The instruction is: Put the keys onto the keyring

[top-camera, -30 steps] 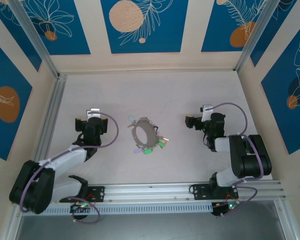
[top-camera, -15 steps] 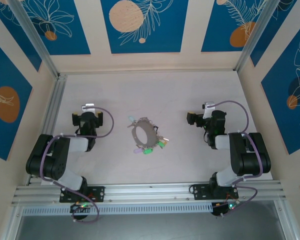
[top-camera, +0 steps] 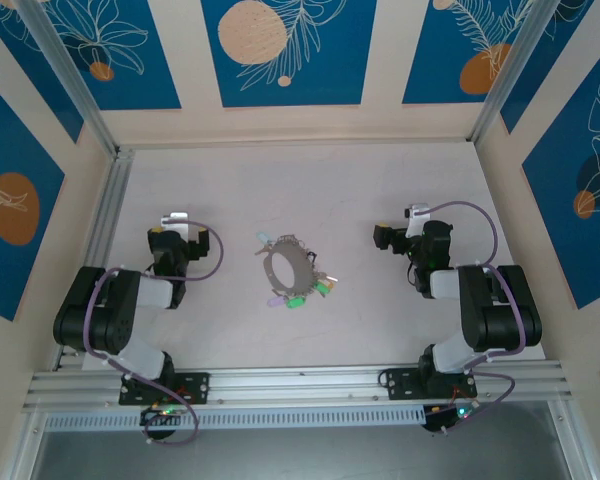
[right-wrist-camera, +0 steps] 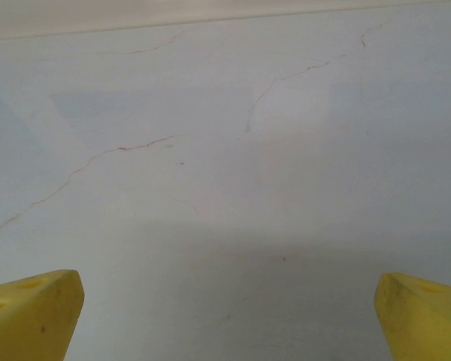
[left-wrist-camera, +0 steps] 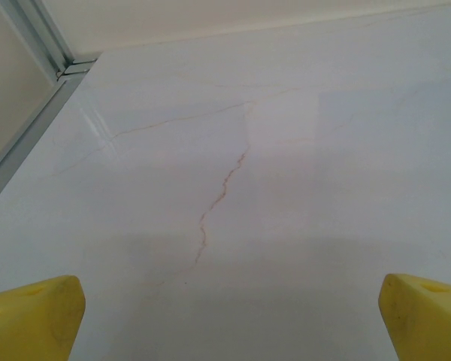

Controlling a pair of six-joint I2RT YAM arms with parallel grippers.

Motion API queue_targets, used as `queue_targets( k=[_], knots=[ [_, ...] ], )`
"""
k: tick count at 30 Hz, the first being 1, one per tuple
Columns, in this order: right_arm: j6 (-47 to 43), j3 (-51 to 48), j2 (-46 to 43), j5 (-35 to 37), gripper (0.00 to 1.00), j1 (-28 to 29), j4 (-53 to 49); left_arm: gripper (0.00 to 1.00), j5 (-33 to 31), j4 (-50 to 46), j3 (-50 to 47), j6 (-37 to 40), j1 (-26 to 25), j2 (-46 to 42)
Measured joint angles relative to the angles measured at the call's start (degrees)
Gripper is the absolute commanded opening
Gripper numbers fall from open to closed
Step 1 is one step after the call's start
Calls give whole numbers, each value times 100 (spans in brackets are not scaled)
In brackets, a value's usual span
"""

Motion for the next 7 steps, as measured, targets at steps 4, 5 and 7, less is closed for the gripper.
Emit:
queue_targets(
  k=[4,5,7],
  knots=[
    [0,4,0,0,99,0,0,100,24,74,0,-2,0,0],
    [2,4,0,0,99,0,0,100,24,92,0,0,0,0],
    [0,4,0,2,99,2,0,100,24,94,0,0,0,0]
  ],
)
